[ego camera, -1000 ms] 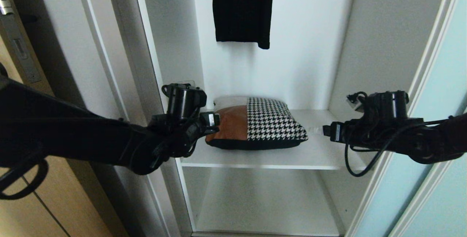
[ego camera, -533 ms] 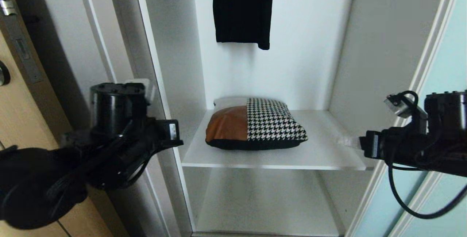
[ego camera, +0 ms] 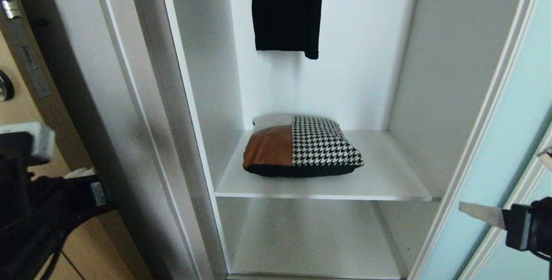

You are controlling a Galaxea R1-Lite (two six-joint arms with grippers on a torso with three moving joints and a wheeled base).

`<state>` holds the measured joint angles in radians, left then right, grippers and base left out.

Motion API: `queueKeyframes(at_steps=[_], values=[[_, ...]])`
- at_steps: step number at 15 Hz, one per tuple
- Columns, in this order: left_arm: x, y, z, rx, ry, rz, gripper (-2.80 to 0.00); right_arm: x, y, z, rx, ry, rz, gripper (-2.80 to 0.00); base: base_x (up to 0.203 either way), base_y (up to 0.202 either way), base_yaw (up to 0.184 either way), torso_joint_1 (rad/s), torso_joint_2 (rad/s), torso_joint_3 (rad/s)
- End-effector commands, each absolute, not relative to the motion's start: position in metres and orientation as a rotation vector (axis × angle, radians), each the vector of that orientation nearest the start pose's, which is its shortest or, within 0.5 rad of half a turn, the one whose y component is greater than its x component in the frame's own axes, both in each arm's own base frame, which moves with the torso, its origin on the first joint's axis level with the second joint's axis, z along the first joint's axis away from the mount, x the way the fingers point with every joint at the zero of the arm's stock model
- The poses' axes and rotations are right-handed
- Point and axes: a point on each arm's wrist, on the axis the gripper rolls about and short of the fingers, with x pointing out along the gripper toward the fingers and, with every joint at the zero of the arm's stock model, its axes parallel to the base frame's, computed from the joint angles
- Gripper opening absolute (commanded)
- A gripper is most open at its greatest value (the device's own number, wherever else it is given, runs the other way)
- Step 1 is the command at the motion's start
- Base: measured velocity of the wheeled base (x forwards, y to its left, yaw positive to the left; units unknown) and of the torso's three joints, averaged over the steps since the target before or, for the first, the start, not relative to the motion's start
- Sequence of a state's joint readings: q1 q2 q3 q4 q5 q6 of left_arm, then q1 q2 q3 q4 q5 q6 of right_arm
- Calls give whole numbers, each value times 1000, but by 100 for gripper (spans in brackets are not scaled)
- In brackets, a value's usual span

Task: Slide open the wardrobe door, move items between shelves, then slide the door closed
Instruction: Close the door

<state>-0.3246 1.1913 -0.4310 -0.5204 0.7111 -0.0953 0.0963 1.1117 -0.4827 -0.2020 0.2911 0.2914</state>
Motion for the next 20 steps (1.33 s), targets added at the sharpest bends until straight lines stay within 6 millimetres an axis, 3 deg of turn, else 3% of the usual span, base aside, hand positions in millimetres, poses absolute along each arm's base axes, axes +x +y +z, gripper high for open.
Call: queueKeyframes(at_steps=[1, 5, 10, 14, 16, 20], values=[[116, -14, 194, -7, 93, 492, -280, 115, 17, 182, 325, 422, 320, -280, 0, 0, 0, 0, 0, 0], [69, 7, 174, -2, 34, 634, -280, 90, 13, 167, 329, 408, 314, -280, 0, 0, 0, 0, 0, 0], [16, 14, 138, -18, -84, 672, -280, 65, 12, 165, 324, 385, 328, -280, 0, 0, 0, 0, 0, 0], [-8, 15, 109, -1, -59, 669, -280, 52, 12, 158, 326, 423, 360, -280, 0, 0, 0, 0, 0, 0], [-14, 12, 98, 9, -38, 545, -280, 47, 12, 157, 324, 406, 363, -280, 0, 0, 0, 0, 0, 0], [-24, 2, 86, 24, -37, 92, -280, 45, 11, 157, 323, 394, 365, -280, 0, 0, 0, 0, 0, 0]])
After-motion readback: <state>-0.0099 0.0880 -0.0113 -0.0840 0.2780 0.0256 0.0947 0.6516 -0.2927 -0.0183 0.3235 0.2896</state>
